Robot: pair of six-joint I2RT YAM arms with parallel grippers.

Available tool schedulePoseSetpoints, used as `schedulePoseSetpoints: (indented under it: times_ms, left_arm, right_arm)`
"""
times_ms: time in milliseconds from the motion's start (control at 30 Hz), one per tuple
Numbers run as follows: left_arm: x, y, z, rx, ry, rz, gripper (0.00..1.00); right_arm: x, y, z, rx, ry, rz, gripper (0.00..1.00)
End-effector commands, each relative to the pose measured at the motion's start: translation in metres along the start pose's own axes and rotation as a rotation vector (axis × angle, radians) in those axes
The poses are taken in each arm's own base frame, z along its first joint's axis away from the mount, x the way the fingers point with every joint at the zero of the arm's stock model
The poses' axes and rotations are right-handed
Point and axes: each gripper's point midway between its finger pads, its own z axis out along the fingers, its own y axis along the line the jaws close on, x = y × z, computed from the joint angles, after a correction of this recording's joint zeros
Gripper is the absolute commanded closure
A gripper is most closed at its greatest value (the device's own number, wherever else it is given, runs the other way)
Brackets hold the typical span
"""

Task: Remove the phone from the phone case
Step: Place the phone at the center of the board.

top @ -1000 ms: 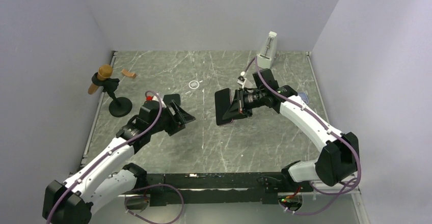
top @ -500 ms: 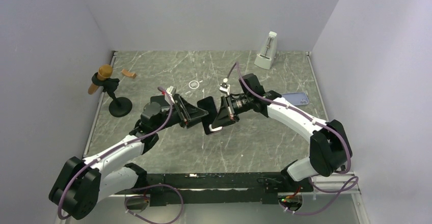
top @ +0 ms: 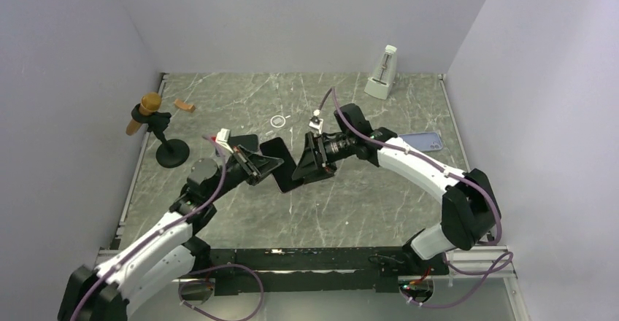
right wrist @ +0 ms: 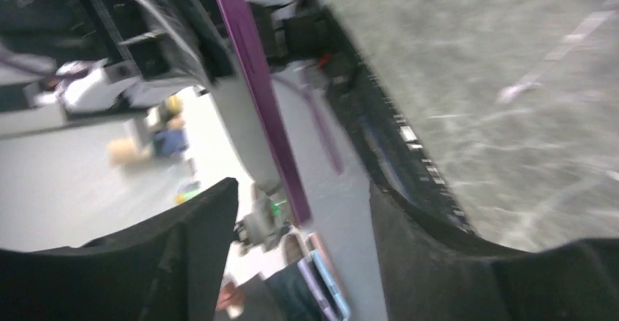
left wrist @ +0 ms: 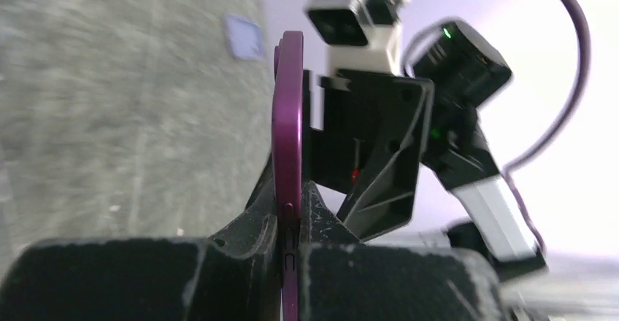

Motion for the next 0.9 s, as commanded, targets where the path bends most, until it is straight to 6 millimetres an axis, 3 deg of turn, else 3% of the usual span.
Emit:
schedulePoseSetpoints:
  times_ms: [0, 100, 267, 467, 600, 767, 800, 867]
  left_arm:
    - [-0.055, 0.042, -0.038, -0.395, -0.337, 0.034, 1.00]
    - [-0.083, 0.071, -0.076, -0.561, -0.602, -0.128, 1.00]
    - [-0.098, 0.122, -0.100, -0.627, -0.861, -0.407, 1.00]
    - [-0.119, 0.161, -0.108, -0.650, -1.058, -0.461, 1.00]
    - [-0.122, 0.190, -0.111, -0.690, -1.116, -0.522, 1.00]
    - [-0.126, 0.203, -0.103, -0.709, -1.135, -0.557, 1.00]
    - [-0.126, 0.204, -0.100, -0.725, -1.125, -0.560, 0.98]
    - [-0.123, 0.209, -0.094, -0.741, -1.108, -0.583, 0.84]
  right_arm:
    - [-0.006, -0.062, -0.034, 0.455, -0.091, 0.029, 0.25]
    - [-0.003, -0.073, -0.049, 0.513, -0.140, 0.043, 0.22]
    - [0.008, -0.065, -0.045, 0.427, -0.157, 0.074, 0.20]
    - [0.020, -0.069, -0.047, 0.440, -0.137, 0.087, 0.19]
    - [0.026, -0.073, -0.051, 0.462, -0.145, 0.086, 0.18]
    - [0.030, -0.082, -0.050, 0.479, -0.138, 0.106, 0.17]
    - [0.029, -0.083, -0.050, 0.480, -0.138, 0.107, 0.17]
    - [0.027, -0.083, -0.048, 0.478, -0.139, 0.109, 0.17]
